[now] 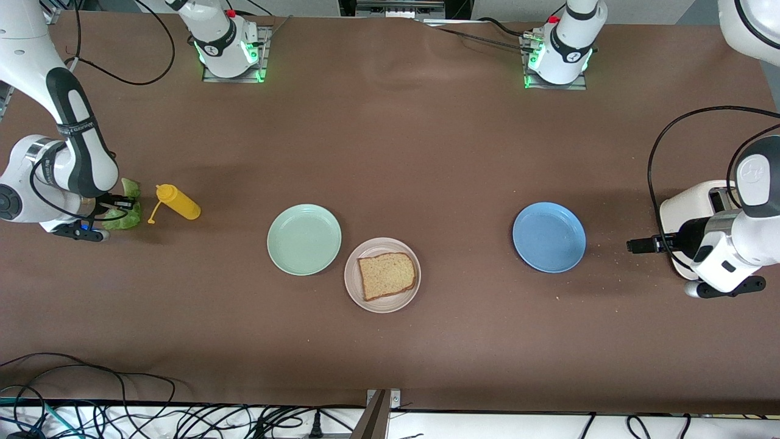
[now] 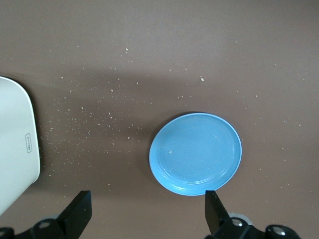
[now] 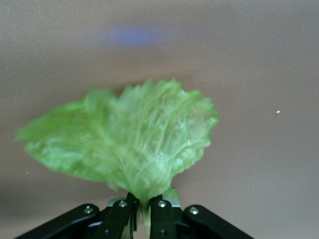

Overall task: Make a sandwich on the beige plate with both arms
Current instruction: 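Grasp the green lettuce leaf by its stem with the right gripper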

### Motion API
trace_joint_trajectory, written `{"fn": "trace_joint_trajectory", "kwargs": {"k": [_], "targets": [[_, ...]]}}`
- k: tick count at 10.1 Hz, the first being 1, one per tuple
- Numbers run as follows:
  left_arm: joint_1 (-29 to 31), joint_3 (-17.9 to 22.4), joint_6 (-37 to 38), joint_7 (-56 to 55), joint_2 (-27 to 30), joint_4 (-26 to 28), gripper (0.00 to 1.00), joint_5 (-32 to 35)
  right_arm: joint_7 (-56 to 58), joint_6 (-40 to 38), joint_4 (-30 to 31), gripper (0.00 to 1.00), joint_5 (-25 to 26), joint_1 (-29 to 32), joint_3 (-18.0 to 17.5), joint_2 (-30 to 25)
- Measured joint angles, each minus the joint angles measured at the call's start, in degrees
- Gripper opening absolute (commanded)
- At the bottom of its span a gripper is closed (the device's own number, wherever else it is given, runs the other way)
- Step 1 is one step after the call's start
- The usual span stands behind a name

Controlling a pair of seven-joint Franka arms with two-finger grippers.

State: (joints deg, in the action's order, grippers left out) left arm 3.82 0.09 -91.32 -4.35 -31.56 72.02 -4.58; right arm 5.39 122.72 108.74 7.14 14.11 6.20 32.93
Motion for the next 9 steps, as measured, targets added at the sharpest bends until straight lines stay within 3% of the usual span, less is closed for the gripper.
{"fn": "trace_joint_trajectory", "kwargs": {"k": [4, 7, 9], "targets": [[-0.1, -0.1, 0.0, -0.3, 0.5, 0.0, 1.0, 3.9, 0.5, -5.2, -2.7, 0.0, 0.0, -0.3, -1.3, -4.8], [0.0, 0.0, 0.0, -0.5, 0.5, 0.0, 1.0, 3.9, 1.3, -25.3, -13.7, 0.0, 0.0, -0.7, -5.6, -10.6], [0.0, 0.0, 0.0, -0.5, 0.7, 0.0, 1.0, 4.0, 1.3, -36.6, -23.6, 0.0, -0.2, -0.8, -12.3, -11.5]]}}
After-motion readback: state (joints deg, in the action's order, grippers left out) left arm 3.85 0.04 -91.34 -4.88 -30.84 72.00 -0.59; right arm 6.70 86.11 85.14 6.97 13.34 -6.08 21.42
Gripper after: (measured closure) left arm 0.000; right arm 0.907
